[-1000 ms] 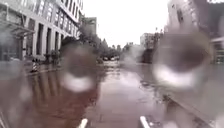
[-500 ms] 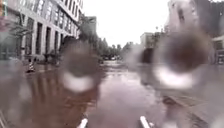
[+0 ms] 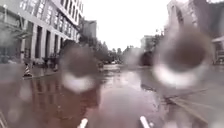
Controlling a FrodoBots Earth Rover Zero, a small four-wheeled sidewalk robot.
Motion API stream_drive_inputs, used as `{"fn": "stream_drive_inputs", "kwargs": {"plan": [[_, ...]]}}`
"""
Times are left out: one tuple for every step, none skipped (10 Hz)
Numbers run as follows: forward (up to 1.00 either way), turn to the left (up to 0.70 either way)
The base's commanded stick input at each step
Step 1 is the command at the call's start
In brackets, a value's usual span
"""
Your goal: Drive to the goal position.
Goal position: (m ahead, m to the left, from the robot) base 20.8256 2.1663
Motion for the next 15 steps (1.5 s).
{"fn": "stream_drive_inputs", "kwargs": {"plan": [[0.7, 0.0], [0.7, 0.0], [0.7, 0.0], [0.7, 0.0], [0.7, 0.0], [0.7, 0.0], [0.7, 0.0], [0.7, 0.0], [0.7, 0.0], [0.7, 0.0], [0.7, 0.0], [0.7, 0.0], [0.7, 0.0], [0.7, 0.0], [0.7, 0.0]]}}
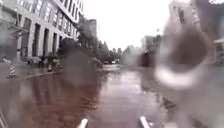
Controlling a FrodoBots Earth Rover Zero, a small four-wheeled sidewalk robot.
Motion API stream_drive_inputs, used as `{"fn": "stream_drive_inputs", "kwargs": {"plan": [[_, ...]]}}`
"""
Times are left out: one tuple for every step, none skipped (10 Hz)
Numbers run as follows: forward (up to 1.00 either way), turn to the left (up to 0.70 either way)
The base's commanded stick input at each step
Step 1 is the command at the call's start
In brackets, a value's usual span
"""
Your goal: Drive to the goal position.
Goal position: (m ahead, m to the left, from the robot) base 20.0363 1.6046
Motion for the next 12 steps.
{"fn": "stream_drive_inputs", "kwargs": {"plan": [[0.7, 0.0], [0.7, 0.0], [0.7, 0.0], [0.7, 0.0], [0.7, 0.0], [0.7, 0.0], [0.7, 0.0], [0.7, 0.0], [0.7, 0.0], [0.7, 0.0], [0.7, 0.0], [0.7, 0.0]]}}
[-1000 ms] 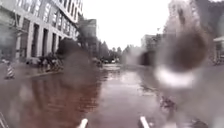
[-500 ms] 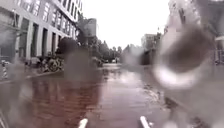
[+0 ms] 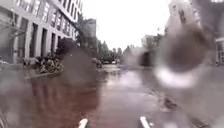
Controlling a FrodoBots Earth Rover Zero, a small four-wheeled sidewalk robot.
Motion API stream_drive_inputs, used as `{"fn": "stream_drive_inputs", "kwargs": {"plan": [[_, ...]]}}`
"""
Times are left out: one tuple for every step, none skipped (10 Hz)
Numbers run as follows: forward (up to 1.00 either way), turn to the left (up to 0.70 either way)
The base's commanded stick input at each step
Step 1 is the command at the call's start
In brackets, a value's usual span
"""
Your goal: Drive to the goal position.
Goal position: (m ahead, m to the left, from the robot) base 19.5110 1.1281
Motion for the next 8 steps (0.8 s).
{"fn": "stream_drive_inputs", "kwargs": {"plan": [[0.7, 0.0], [0.7, 0.0], [0.7, 0.0], [0.7, 0.0], [0.7, 0.0], [0.7, 0.0], [0.7, 0.0], [0.7, 0.0]]}}
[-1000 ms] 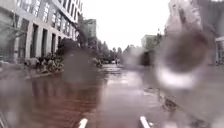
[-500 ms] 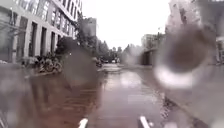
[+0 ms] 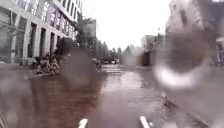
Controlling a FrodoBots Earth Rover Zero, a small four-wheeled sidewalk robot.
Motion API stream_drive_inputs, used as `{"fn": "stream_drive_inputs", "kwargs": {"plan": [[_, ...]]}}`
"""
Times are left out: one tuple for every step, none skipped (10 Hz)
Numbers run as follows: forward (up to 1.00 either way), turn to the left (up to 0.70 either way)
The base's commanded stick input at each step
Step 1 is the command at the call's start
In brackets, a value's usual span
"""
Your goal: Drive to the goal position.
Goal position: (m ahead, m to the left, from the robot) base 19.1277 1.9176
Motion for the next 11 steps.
{"fn": "stream_drive_inputs", "kwargs": {"plan": [[0.7, 0.0], [0.7, 0.0], [0.7, 0.0], [0.7, 0.0], [0.7, 0.0], [0.7, 0.0], [0.7, 0.0], [0.7, 0.0], [0.7, 0.0], [0.7, 0.0], [0.7, 0.0]]}}
